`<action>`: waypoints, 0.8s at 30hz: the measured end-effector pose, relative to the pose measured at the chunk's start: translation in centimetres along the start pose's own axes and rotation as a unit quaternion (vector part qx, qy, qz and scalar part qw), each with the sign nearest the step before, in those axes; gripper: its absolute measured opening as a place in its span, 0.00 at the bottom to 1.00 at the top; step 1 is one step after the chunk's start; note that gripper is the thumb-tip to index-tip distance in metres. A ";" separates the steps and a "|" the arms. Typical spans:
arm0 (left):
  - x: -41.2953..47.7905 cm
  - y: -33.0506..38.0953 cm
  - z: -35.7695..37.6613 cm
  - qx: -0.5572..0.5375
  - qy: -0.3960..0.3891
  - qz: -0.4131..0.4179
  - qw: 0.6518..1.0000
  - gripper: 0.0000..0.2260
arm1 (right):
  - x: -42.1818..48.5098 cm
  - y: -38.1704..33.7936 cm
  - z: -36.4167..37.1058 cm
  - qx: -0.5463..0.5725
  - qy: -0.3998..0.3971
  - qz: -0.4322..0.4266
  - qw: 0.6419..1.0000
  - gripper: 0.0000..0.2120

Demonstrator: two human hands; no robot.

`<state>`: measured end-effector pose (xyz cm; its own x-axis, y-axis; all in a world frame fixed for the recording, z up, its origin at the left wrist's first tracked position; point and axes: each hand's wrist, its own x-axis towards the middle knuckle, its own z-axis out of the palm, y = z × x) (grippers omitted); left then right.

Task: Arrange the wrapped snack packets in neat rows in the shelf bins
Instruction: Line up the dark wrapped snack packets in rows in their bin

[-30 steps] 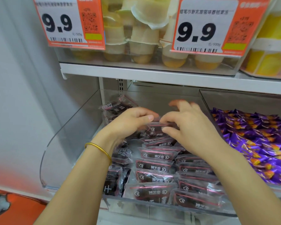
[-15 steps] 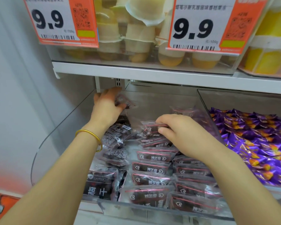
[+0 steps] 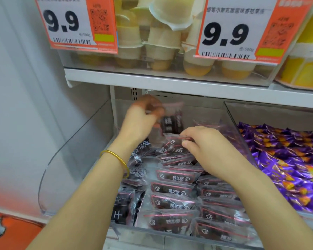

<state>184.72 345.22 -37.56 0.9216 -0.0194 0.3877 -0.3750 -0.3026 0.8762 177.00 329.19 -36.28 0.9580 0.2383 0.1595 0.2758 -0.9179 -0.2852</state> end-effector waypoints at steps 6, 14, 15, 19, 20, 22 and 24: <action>-1.0 -1.8 2.0 0.020 -0.123 -0.083 0.989 0.09 | -0.1 0.1 0.0 0.007 0.003 0.012 1.000 0.11; -1.1 -1.3 1.2 -0.060 -0.121 -0.202 0.970 0.19 | -0.2 0.1 0.2 -0.054 0.062 0.029 0.996 0.09; -1.0 -1.2 1.1 -0.050 -0.146 -0.199 0.968 0.21 | -0.2 0.0 0.2 -0.063 0.070 0.028 0.995 0.09; -0.7 -0.8 1.2 -0.023 -0.203 -0.180 0.962 0.24 | 0.4 -0.3 -0.1 -0.130 0.081 0.020 0.988 0.10; -0.6 -1.0 1.3 -0.009 -0.190 -0.171 0.967 0.24 | 0.6 -0.5 -0.3 -0.150 0.071 0.017 0.986 0.10; -0.4 -1.4 1.5 0.034 -0.151 -0.153 0.976 0.24 | 1.2 -1.0 -0.8 -0.175 0.048 -0.002 0.983 0.10; -0.3 -1.9 1.8 0.054 -0.100 -0.137 0.984 0.22 | 1.6 -1.6 -1.3 -0.190 0.033 -0.023 0.981 0.11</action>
<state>185.33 344.10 -39.81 0.9919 -0.1067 0.0686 -0.1076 -0.4211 0.9006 178.03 330.64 -34.33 0.9345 0.2737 0.2276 0.2587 -0.9614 0.0940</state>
